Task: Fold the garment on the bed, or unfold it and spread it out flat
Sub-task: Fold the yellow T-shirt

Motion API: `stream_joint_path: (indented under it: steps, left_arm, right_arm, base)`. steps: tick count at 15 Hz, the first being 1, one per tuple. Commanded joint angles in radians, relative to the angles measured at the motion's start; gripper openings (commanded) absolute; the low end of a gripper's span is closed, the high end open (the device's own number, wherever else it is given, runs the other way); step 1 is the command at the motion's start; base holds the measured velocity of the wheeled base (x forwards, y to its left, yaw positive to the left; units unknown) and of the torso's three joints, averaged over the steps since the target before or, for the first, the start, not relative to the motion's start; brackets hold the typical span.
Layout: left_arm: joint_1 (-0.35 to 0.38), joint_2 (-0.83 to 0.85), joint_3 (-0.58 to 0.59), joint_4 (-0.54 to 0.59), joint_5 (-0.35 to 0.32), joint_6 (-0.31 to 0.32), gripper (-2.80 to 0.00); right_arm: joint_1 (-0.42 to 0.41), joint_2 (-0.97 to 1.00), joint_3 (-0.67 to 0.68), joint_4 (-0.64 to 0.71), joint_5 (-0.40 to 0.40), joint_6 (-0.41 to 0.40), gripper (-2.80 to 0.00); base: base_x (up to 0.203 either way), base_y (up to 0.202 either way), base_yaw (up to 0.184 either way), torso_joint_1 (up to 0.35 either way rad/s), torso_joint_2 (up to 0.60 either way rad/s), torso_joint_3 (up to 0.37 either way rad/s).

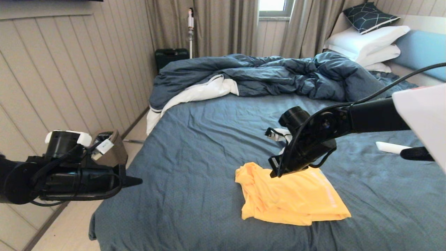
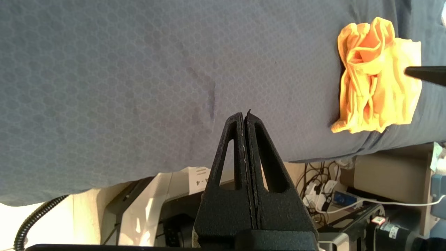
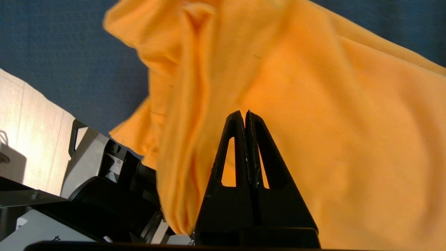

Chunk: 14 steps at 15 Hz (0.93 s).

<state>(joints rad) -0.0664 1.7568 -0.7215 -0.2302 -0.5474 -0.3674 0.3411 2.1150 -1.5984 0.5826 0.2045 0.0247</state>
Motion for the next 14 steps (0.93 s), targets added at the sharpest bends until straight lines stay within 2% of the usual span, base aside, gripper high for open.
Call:
stream_joint_path:
  steps: [1, 8, 12, 14]
  left_arm:
    - [-0.013, 0.004, 0.003, -0.001, -0.003, -0.002, -2.8]
    - [-0.035, 0.0, 0.016, -0.001, -0.003, -0.002, -2.8]
    - [-0.035, -0.002, 0.017, -0.001, -0.003, -0.001, -2.8]
    - [-0.036, 0.0, 0.019, -0.001, -0.004, -0.001, -2.8]
  right_arm:
    - [0.032, 0.042, -0.013, 0.003, 0.001, 0.0, -2.8]
    - [0.177, 0.12, -0.098, 0.003, -0.028, 0.033, -2.8]
    - [0.18, 0.081, -0.099, 0.003, -0.028, 0.035, -2.8]
    - [0.17, 0.031, -0.05, 0.003, -0.027, 0.048, -2.8]
  base:
    - [0.0, 0.0, 0.0, 0.0, 0.0, 0.0]
    - [0.0, 0.0, 0.0, 0.0, 0.0, 0.0]
    - [0.0, 0.0, 0.0, 0.0, 0.0, 0.0]
    - [0.0, 0.0, 0.0, 0.0, 0.0, 0.0]
